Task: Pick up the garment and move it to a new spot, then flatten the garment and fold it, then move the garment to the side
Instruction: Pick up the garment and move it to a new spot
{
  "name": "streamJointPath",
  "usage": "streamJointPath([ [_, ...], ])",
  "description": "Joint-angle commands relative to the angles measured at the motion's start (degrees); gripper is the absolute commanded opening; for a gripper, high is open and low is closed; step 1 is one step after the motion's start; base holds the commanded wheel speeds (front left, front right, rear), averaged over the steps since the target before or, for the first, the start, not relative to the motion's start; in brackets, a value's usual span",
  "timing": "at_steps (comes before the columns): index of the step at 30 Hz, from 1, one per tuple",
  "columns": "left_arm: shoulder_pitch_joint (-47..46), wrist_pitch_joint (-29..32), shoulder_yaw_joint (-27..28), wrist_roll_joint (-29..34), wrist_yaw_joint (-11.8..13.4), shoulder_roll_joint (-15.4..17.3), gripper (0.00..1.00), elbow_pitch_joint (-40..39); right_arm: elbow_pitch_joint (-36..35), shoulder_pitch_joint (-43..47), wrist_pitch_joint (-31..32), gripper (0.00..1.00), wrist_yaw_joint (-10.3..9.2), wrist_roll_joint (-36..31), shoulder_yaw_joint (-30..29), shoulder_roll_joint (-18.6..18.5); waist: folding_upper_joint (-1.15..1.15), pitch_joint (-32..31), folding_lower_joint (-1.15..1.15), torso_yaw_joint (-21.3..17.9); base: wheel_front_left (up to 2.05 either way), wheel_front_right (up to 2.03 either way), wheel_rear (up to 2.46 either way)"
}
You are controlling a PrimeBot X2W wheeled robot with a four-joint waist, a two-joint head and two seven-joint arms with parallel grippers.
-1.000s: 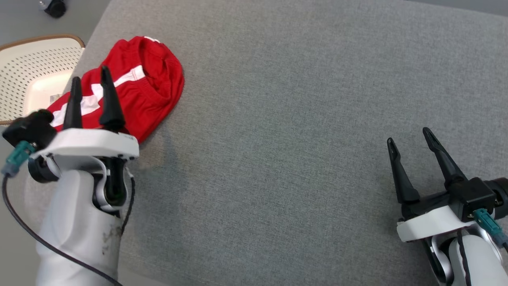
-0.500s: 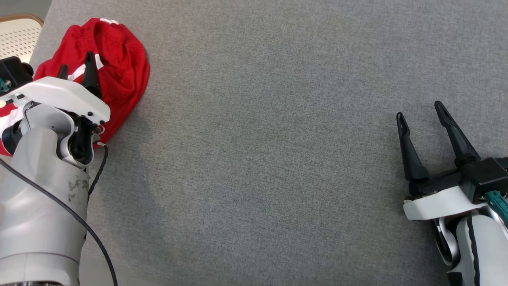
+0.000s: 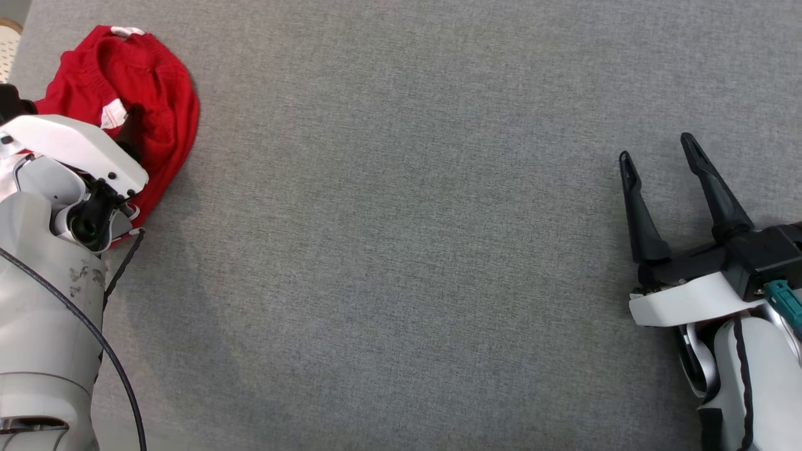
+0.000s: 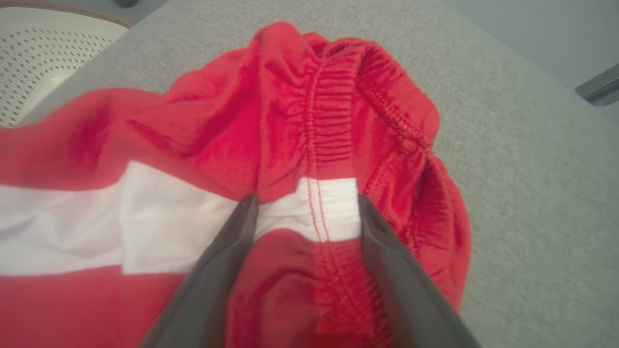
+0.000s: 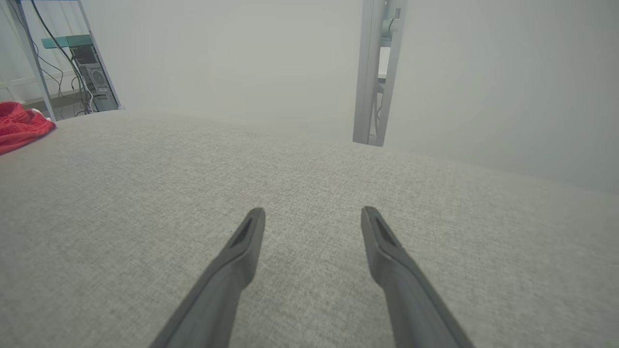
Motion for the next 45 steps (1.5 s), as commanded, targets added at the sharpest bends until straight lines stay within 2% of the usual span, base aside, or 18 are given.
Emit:
streamJointPath([
  [1, -0.2, 0.1, -0.6, 0.5, -0.3, -0.3, 1.0, 1.4, 1.8, 1.0, 0.2, 1.0, -0.06, 0.0, -0.9, -0.7, 0.0, 0.0, 0.0, -0.4, 0.0, 0.0, 0.0],
  [2, 0.0, 0.4, -1.0, 0.6, -0.6, -0.4, 0.47, 2.0, 1.8, 1.2, 0.2, 1.0, -0.06, -0.1, -1.0, -0.7, 0.0, -0.1, 0.0, -0.5, 0.0, 0.0, 0.0],
  [4, 0.1, -0.1, -1.3, 0.8, -0.8, -0.4, 0.0, 2.8, 2.0, 1.3, 0.2, 1.0, -0.06, -0.2, -1.2, -0.5, 0.0, -0.3, 0.0, -0.7, 0.0, 0.0, 0.0],
  [8, 0.1, -4.2, -1.8, 1.4, -1.5, 0.4, 0.0, 2.8, 2.2, 1.2, 0.2, 1.0, -0.05, -0.1, -0.9, 0.1, 0.0, -1.0, 0.0, -1.0, 0.0, 0.0, 0.0],
  [15, -0.2, -14.5, -2.7, 1.1, -4.3, 1.3, 0.0, -0.9, 2.3, 0.8, 0.1, 1.0, -0.04, 0.7, -0.3, 1.2, 0.0, -4.2, 0.0, -1.9, 0.0, 0.0, 0.0],
  [21, 1.3, -20.2, -5.8, 1.2, -4.7, 2.1, 0.0, -6.8, 3.0, 1.6, 0.1, 1.0, -0.04, 2.3, 0.3, 2.0, 0.0, -8.9, 0.0, -4.0, 0.0, 0.0, 0.0],
  [33, 6.7, -18.4, -15.5, 0.8, -4.7, 5.6, 0.0, -25.0, 3.0, 4.7, 0.1, 1.0, -0.04, 7.7, 0.1, 2.2, 0.0, -17.2, 0.0, -13.1, 0.0, 0.0, 0.0],
  [39, 10.3, -14.1, -18.8, 1.2, -4.6, 6.0, 0.0, -34.1, 2.6, 6.1, 0.1, 1.0, -0.04, 9.7, -0.2, 2.3, 0.0, -19.7, 0.0, -19.3, 0.0, 0.0, 0.0],
  [45, 13.9, -11.7, -23.9, 4.0, -4.6, 6.7, 0.0, -42.4, 2.4, 6.6, 0.1, 1.0, -0.04, 11.3, 0.2, 2.3, 0.0, -21.0, 0.0, -25.6, 0.0, 0.0, 0.0],
])
